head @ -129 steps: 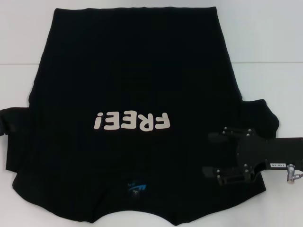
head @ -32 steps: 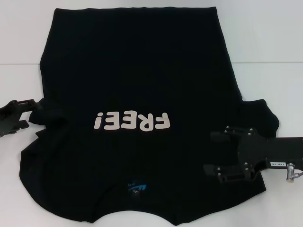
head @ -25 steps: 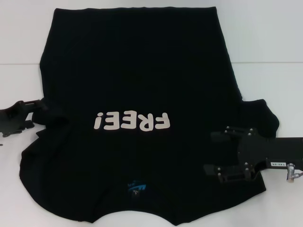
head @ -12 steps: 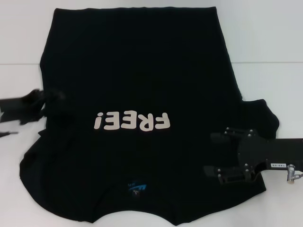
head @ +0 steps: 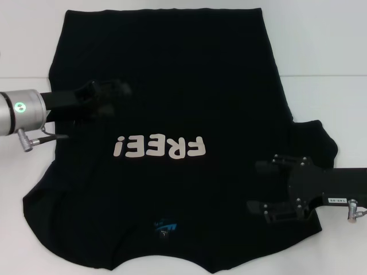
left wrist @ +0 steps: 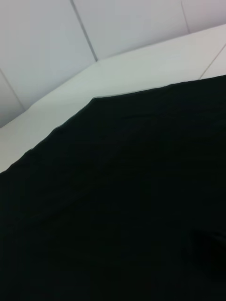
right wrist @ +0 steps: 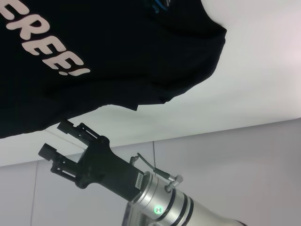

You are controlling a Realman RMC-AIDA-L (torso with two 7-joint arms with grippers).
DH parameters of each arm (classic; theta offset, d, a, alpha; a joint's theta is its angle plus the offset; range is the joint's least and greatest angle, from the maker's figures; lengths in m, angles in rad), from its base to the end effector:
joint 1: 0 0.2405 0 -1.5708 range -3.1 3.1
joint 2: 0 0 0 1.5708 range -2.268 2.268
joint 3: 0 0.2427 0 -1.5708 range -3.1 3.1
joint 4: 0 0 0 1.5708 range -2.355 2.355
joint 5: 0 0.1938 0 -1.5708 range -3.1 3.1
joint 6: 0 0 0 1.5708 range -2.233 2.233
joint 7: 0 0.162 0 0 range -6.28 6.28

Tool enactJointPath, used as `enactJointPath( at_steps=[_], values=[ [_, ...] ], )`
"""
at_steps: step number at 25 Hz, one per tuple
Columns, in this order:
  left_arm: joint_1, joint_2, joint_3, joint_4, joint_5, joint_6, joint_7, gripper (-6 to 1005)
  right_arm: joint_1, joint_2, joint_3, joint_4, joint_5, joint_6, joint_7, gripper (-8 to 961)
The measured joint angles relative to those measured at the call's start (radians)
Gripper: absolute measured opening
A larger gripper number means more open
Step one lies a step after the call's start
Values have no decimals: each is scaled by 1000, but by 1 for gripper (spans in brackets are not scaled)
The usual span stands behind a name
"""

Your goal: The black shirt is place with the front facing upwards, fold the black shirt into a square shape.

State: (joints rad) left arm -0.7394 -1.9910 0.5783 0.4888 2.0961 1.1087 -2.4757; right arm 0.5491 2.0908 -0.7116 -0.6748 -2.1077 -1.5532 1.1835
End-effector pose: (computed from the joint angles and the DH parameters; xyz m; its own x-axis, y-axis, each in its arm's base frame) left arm -0.2467 0.4121 0.0156 -0.0785 0.7874 0.6114 0.9877 -0.0217 0.1548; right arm 0.2369 0.3131 -0.0228 0.9144 -0.1591 -0.3723 -0.2441 -0.9502 -0.1935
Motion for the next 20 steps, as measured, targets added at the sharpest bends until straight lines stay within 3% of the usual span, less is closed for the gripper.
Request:
enactJointPath(
  at_steps=[2,6,9,13,20],
  values=[
    [19,12,-6,8,-4,31,8,745,0,0,2,0,0,2,-1,935],
    [95,63,-12,19,-5,103,10,745,0,0,10,0,0,3,-2,934],
    [152,88,-12,37,0,143,15,745,0,0,11,0,0,3,-1,934],
    [204,87,-17,63,18,140,38,744,0,0,10,0,-1,2,-3,934],
    [215,64,-8,36,30,44,67,745,0,0,10,0,0,2,-4,934]
  ],
)
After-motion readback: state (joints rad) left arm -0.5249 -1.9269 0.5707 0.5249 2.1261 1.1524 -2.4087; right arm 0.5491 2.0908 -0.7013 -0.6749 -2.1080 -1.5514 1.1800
